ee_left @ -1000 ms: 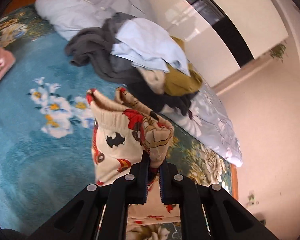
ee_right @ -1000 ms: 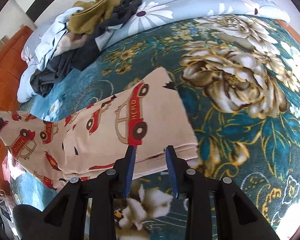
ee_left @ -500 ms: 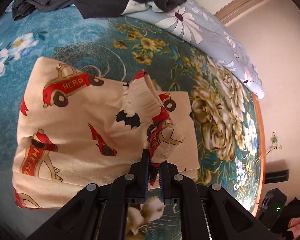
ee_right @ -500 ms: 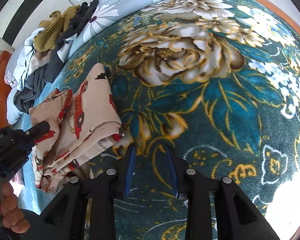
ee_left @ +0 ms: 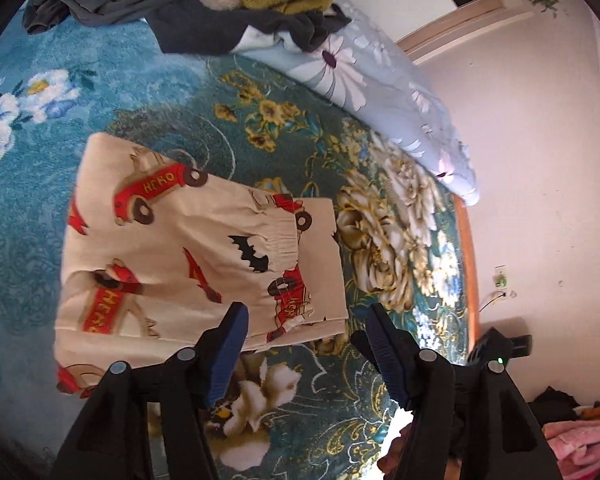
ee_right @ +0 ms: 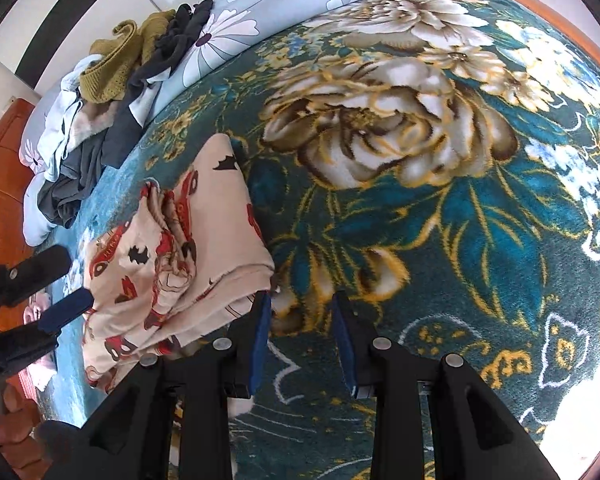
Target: Fold clothes
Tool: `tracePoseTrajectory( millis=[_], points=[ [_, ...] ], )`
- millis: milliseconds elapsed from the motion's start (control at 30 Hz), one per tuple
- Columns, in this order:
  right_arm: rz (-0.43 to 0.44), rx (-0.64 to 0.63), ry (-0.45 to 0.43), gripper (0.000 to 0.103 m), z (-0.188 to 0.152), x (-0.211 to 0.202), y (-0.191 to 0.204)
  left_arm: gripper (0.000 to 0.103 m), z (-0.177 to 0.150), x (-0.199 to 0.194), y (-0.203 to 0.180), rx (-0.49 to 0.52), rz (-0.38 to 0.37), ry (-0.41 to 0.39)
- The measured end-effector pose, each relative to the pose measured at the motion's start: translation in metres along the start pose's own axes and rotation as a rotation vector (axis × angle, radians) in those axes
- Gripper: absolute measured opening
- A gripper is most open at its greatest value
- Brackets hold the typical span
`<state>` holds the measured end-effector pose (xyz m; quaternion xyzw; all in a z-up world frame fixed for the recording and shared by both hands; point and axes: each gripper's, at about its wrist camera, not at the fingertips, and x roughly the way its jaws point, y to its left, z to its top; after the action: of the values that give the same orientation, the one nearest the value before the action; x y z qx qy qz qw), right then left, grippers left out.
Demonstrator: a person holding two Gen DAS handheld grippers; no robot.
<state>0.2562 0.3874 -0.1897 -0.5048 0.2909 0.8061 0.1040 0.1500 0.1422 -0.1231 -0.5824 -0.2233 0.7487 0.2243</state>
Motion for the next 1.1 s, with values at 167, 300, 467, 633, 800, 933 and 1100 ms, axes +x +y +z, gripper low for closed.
tracePoseTrajectory(
  millis=[167, 300, 467, 633, 800, 933, 1100],
  points=[
    [0.176, -0.072, 0.002, 0.042, 0.015, 0.004, 0.028, 0.069, -0.012, -0.031, 0.075, -0.152, 0.201, -0.102],
    [0.286, -0.186, 0.081, 0.047, 0.035, 0.030, 0.076, 0.069, -0.027, -0.020, 0.127, -0.372, 0.133, -0.089],
    [0.266, -0.131, 0.159, 0.049, 0.062, 0.074, 0.095, 0.069, -0.038, -0.014, 0.164, -0.546, 0.045, -0.095],
    [0.265, -0.056, 0.206, 0.051, 0.074, 0.100, 0.096, 0.069, -0.036, -0.003, 0.159, -0.494, 0.034, -0.074],
    [0.229, -0.067, 0.213, 0.051, 0.077, 0.102, 0.108, 0.031, -0.036, 0.000, 0.153, -0.441, -0.004, -0.072],
    [0.180, -0.180, 0.211, 0.017, 0.075, 0.093, 0.126, 0.019, -0.038, -0.006, 0.149, -0.418, -0.020, -0.079],
    [0.273, -0.180, 0.061, 0.014, 0.092, 0.050, 0.123, 0.018, -0.038, -0.011, 0.143, -0.381, 0.004, -0.060]
  ],
)
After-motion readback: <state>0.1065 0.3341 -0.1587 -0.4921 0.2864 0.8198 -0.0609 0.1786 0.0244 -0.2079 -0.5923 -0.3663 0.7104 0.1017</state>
